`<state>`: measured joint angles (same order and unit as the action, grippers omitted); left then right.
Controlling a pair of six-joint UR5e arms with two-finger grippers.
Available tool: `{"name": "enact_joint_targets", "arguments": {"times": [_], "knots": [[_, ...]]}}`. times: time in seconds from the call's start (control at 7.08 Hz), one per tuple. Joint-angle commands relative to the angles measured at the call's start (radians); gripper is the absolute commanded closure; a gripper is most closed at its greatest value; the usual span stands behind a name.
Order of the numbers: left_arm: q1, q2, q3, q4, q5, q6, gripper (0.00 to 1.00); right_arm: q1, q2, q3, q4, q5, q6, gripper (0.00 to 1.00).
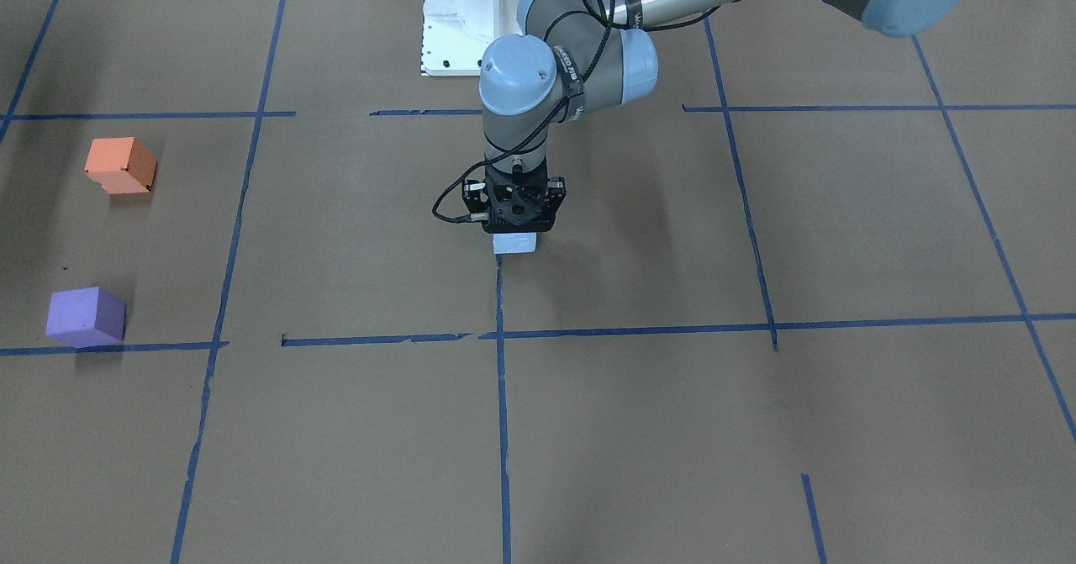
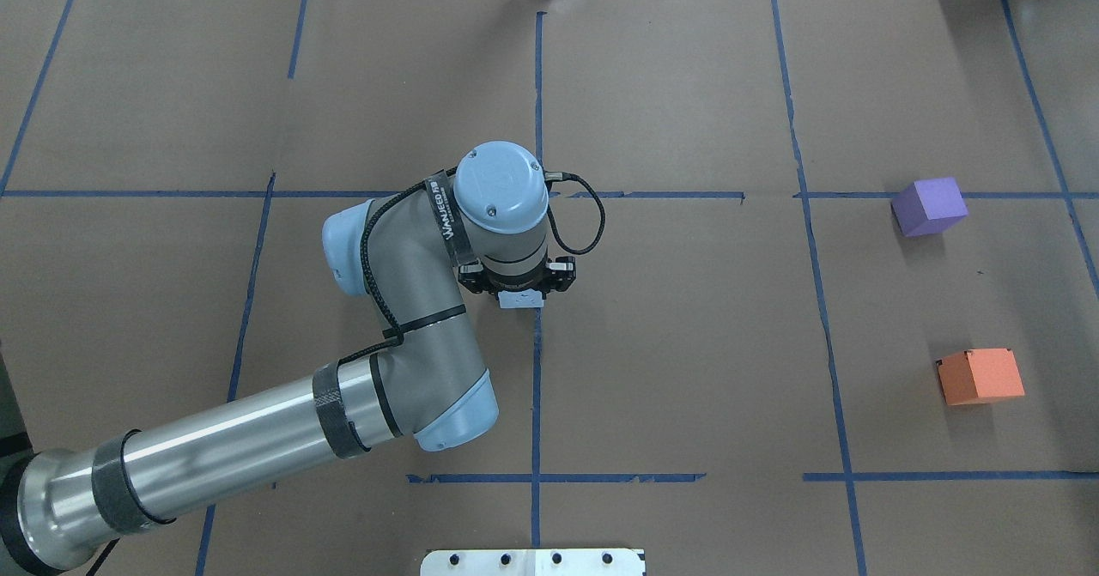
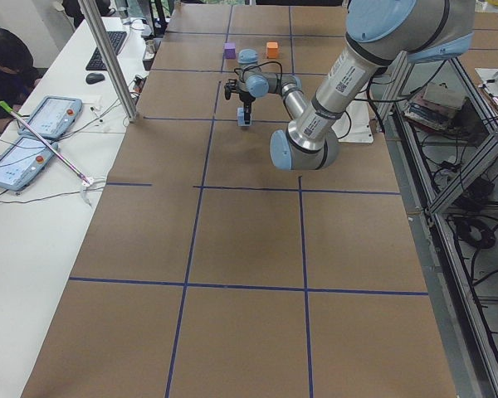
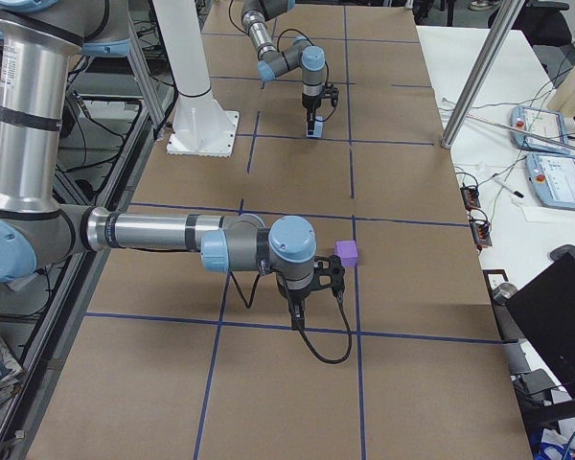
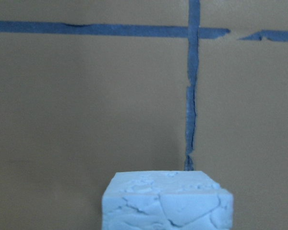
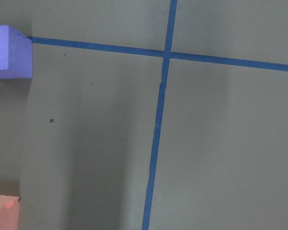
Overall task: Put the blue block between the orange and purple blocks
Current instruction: 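Carry the light blue cube with the left gripper toward the table center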
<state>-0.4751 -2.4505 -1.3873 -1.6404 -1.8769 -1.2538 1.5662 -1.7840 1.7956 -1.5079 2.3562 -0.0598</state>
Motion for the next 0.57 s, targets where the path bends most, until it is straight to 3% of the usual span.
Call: {"name": "enact_joint_targets", "arguments": {"times": [0.0,0.28,0.42], "knots": [[0.004,-0.016,0.008,0.005,0.002,-0.054,0.00,0.000,0.000,0.001,0.000,0.000,0.000,0.00],[-0.075,-0.007,-0.062,0.029,-0.007,-0.011,0.00,0.000,0.001,0.013,-0.002,0.002,0.005,0.00],[-0.112,0.014,-0.118,0.115,-0.021,0.061,0.00,-0.005,0.002,0.013,-0.003,0.033,0.006,0.00]]}}
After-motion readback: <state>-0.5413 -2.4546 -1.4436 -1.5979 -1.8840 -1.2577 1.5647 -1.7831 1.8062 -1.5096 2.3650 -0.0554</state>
